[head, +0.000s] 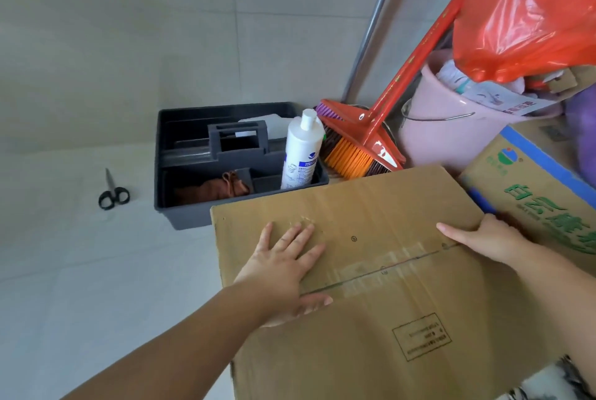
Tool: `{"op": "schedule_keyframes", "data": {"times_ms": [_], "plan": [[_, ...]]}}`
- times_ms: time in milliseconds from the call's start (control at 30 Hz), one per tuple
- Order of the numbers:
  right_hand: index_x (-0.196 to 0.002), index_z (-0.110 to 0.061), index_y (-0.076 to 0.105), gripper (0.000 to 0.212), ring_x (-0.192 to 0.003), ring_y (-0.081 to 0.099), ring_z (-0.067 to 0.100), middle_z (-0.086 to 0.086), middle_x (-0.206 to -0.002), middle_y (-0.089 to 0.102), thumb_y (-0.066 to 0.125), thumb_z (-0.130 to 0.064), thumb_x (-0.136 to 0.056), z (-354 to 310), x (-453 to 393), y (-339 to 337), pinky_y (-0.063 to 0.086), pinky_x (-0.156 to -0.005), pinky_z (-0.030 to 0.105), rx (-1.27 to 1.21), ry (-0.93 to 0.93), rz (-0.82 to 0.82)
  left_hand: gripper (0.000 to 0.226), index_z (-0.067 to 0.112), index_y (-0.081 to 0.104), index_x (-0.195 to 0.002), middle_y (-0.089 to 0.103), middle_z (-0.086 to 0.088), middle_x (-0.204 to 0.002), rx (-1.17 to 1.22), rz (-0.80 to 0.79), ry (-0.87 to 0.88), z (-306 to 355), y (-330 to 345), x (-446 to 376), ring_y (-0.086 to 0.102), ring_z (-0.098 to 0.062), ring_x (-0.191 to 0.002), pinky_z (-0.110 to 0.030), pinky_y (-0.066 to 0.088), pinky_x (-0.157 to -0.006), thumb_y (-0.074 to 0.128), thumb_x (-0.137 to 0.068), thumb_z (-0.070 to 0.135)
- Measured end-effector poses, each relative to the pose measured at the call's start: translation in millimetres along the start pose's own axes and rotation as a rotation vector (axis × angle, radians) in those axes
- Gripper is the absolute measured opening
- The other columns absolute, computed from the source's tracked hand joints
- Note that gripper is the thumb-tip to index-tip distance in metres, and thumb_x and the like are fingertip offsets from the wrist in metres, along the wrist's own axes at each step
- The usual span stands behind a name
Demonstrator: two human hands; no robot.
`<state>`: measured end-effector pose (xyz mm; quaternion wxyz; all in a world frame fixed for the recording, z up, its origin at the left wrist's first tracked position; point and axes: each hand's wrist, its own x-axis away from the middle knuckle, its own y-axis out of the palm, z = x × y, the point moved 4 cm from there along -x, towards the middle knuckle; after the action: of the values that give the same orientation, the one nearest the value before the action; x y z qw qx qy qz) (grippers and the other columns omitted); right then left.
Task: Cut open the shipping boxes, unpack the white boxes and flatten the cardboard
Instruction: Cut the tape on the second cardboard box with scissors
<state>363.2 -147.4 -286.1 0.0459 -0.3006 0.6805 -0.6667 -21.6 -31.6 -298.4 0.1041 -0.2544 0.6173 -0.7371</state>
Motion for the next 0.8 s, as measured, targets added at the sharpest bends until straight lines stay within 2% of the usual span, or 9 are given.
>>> {"op": "schedule_keyframes", "data": {"times_ms": [100, 167, 300, 433, 500, 533, 633, 733, 800], "plan": [[-0.113, -0.023, 0.061, 0.119, -0.085, 0.060, 0.017, -0.007, -0.097, 0.064, 0.050, -0.102, -0.025, -24.0, 14.0, 2.4, 0.050, -0.075, 0.033, 0.016, -0.072, -0.089, 0.087, 0.036, -0.014, -0.148, -0.026, 0.005, -0.156, 0.005, -0.001, -0.003, -19.8, 3.2, 23.5, -0.028, -0.014, -0.141, -0.054, -0.019, -0.111, 0.015, -0.080, 0.082], [-0.105, -0.024, 0.066, 0.113, -0.082, 0.061, 0.014, -0.011, -0.092, 0.065, 0.052, -0.101, -0.024, -40.5, 28.4, 7.0, 0.051, -0.076, 0.032, 0.020, -0.112, -0.121, 0.087, 0.036, -0.013, -0.148, -0.025, 0.005, -0.156, -0.001, 0.004, -0.009, -35.8, 5.5, 41.6, -0.027, -0.013, -0.141, -0.053, -0.019, -0.111, 0.015, -0.080, 0.082], [-0.127, -0.026, 0.057, 0.121, -0.093, 0.062, 0.015, -0.010, -0.107, 0.064, 0.055, -0.099, -0.030, -81.8, 71.2, 19.7, 0.051, -0.086, 0.032, 0.052, -0.194, -0.198, 0.090, 0.034, -0.012, -0.150, -0.023, 0.010, -0.156, 0.000, 0.022, -0.041, -72.9, 10.5, 85.3, -0.026, -0.009, -0.141, -0.048, -0.022, -0.112, 0.016, -0.079, 0.083], [-0.131, -0.026, 0.055, 0.120, -0.088, 0.057, 0.009, -0.016, -0.098, 0.057, 0.052, -0.098, -0.035, -132.5, 123.2, 35.9, 0.047, -0.076, 0.026, 0.083, -0.295, -0.238, 0.089, 0.030, -0.014, -0.150, -0.013, 0.014, -0.158, 0.037, 0.063, -0.119, -117.1, 16.3, 139.3, -0.024, 0.000, -0.138, -0.041, -0.023, -0.112, 0.014, -0.082, 0.080], [-0.135, -0.031, 0.051, 0.115, -0.098, 0.056, 0.009, -0.019, -0.111, 0.059, 0.054, -0.096, -0.039, -161.0, 149.2, 46.6, 0.046, -0.082, 0.026, 0.097, -0.377, -0.274, 0.085, 0.030, -0.010, -0.150, -0.004, 0.013, -0.159, 0.059, 0.095, -0.170, -139.8, 17.7, 167.4, -0.016, 0.000, -0.141, -0.039, -0.020, -0.113, 0.014, -0.083, 0.077], [-0.137, -0.032, 0.049, 0.115, -0.100, 0.056, 0.009, -0.019, -0.115, 0.058, 0.054, -0.095, -0.040, -174.4, 161.4, 50.7, 0.047, -0.080, 0.026, 0.120, -0.396, -0.291, 0.083, 0.030, -0.007, -0.151, 0.000, 0.012, -0.159, 0.066, 0.108, -0.199, -150.5, 18.6, 181.3, -0.013, -0.002, -0.143, -0.039, -0.019, -0.114, 0.014, -0.084, 0.076], [-0.142, -0.021, 0.043, 0.138, -0.106, 0.057, 0.025, -0.005, -0.129, 0.052, 0.056, -0.098, -0.028, -210.0, 190.0, 65.1, 0.052, -0.061, 0.035, 0.267, -0.344, -0.364, 0.079, 0.030, 0.001, -0.151, 0.011, 0.010, -0.158, 0.087, 0.155, -0.283, -180.8, 21.2, 223.0, -0.004, -0.003, -0.144, -0.037, -0.016, -0.115, 0.016, -0.086, 0.071], [-0.146, -0.017, 0.036, 0.148, -0.117, 0.053, 0.037, 0.005, -0.140, 0.046, 0.064, -0.092, -0.022, -248.6, 217.1, 84.7, 0.054, -0.074, 0.053, 0.272, -0.341, -0.474, 0.078, 0.028, 0.007, -0.151, 0.022, 0.008, -0.155, 0.095, 0.211, -0.364, -207.6, 25.0, 264.5, 0.007, -0.005, -0.144, -0.036, -0.010, -0.117, 0.015, -0.086, 0.070], [-0.147, -0.019, 0.032, 0.146, -0.115, 0.054, 0.038, 0.005, -0.140, 0.046, 0.065, -0.092, -0.024, -276.0, 238.7, 96.4, 0.054, -0.068, 0.050, 0.261, -0.389, -0.494, 0.076, 0.027, 0.011, -0.151, 0.029, 0.007, -0.152, 0.101, 0.247, -0.431, -224.3, 29.4, 293.3, 0.014, -0.007, -0.143, -0.035, -0.006, -0.118, 0.016, -0.087, 0.069]]}}
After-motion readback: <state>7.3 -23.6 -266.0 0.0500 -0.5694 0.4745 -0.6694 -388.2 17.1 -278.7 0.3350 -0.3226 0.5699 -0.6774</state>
